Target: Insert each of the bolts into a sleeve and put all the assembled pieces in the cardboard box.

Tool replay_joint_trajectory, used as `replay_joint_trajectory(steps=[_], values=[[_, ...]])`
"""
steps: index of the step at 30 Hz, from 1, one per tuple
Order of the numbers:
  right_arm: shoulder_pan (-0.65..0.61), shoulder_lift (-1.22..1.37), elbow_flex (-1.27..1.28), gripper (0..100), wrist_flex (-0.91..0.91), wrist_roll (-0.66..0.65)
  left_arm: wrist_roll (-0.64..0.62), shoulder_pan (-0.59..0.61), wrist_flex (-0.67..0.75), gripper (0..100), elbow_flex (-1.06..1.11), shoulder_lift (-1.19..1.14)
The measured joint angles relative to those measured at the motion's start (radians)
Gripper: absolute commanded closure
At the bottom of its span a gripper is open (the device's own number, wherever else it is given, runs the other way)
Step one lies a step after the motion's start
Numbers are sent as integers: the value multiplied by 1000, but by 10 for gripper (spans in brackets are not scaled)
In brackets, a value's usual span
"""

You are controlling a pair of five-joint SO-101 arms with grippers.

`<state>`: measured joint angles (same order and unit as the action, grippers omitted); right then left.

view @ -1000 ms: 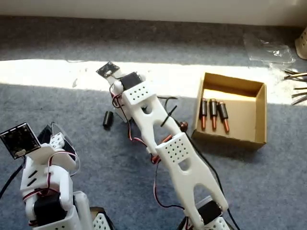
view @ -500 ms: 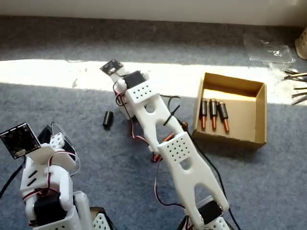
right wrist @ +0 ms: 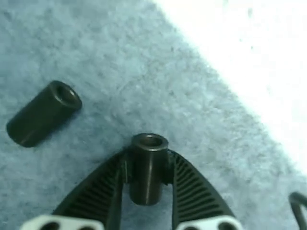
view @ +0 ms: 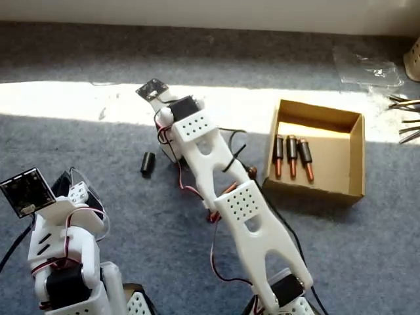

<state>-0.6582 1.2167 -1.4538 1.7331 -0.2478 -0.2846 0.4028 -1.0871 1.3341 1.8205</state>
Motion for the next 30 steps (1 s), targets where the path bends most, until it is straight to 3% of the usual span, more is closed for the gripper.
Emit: replay_joint_trajectory(steps=[6,16,30], values=[[-2,0,-175,995,9,0,0,0,0,941,17,0],[-2,-17,-186,995,11,0,0,0,74,941,77,-6],[0,-362,-186,995,14,0,0,-121,74,941,104,-8]])
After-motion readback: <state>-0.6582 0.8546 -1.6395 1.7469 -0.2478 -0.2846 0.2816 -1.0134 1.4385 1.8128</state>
